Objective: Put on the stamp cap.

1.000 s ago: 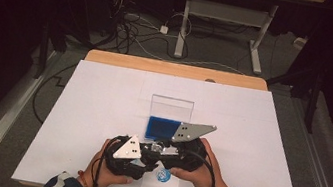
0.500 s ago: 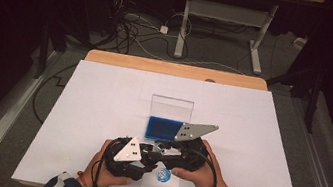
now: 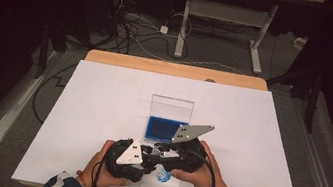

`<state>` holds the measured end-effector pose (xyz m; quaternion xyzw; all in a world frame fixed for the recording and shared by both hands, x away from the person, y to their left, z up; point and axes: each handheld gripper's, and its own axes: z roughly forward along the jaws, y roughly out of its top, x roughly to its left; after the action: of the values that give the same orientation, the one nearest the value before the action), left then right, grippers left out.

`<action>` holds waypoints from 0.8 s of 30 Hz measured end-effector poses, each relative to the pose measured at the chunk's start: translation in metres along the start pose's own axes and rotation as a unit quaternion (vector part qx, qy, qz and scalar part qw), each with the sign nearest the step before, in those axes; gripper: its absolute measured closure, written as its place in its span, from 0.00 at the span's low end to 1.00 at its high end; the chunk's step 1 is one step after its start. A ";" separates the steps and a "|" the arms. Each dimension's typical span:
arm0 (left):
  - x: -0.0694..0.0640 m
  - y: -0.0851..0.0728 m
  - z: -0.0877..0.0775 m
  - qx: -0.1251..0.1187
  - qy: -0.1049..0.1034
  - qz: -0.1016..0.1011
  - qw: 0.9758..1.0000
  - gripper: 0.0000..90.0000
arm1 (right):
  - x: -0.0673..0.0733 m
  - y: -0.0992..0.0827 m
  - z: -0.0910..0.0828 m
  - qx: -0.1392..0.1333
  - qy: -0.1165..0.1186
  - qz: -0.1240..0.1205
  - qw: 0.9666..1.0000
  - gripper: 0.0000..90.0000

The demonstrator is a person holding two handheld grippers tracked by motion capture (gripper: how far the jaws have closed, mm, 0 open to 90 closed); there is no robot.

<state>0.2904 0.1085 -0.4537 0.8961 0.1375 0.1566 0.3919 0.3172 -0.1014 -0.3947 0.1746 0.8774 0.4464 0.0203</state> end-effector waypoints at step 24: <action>-0.002 0.000 0.004 0.011 -0.002 0.003 1.000 0.40 | 0.000 -0.004 0.006 0.005 0.000 -0.001 1.000 0.64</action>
<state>0.2904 0.1053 -0.4563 0.9013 0.1355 0.1544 0.3813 0.3176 -0.0992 -0.4014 0.1734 0.8798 0.4422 0.0201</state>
